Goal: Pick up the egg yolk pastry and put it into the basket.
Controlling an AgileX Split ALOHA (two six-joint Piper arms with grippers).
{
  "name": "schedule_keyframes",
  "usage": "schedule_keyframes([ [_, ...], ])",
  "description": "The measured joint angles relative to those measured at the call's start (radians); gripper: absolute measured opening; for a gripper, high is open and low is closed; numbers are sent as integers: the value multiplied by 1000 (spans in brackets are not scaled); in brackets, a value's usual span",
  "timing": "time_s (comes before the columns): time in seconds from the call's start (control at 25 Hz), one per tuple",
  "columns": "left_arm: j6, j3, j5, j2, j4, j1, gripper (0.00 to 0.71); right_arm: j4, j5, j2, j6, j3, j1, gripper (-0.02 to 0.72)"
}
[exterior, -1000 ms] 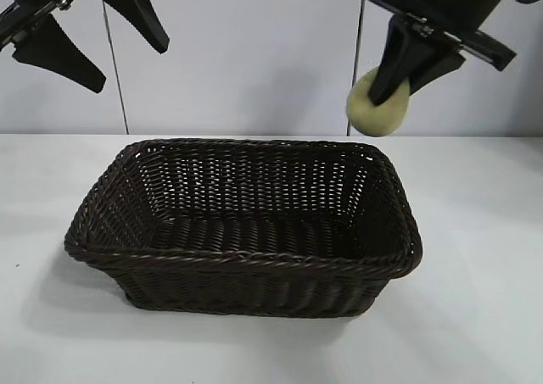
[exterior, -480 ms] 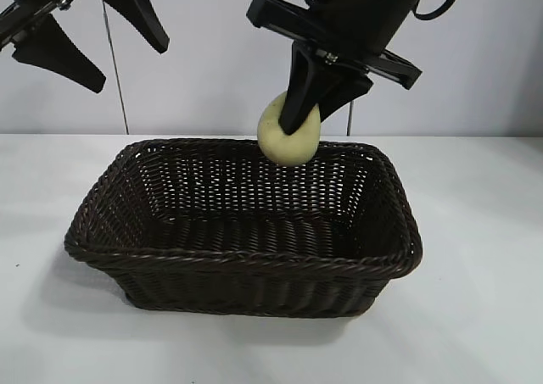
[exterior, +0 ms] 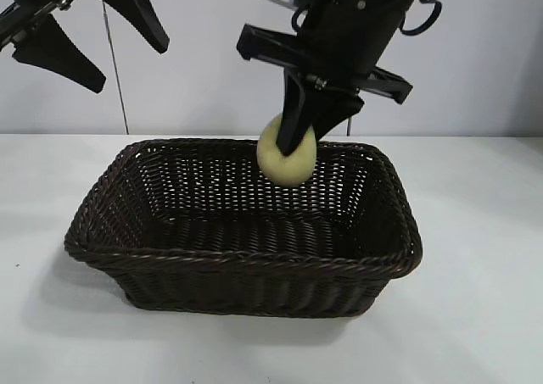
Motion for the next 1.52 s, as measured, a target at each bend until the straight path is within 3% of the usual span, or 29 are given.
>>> schedule_keyframes([
  [0.36,0,0,0,0,0,0,549,18,-32,118,0,0,0,97],
  [0.72,0,0,4,0,0,0,549,25,-38,118,0,-1,0,422],
  [0.84,0,0,4,0,0,0,549,25,-34,117,0,-1,0,479],
  [1.2,0,0,6,0,1,0,549,30,-15,36,0,-1,-15,496],
  [1.52,0,0,6,0,1,0,549,50,34,-88,0,-1,-127,496],
])
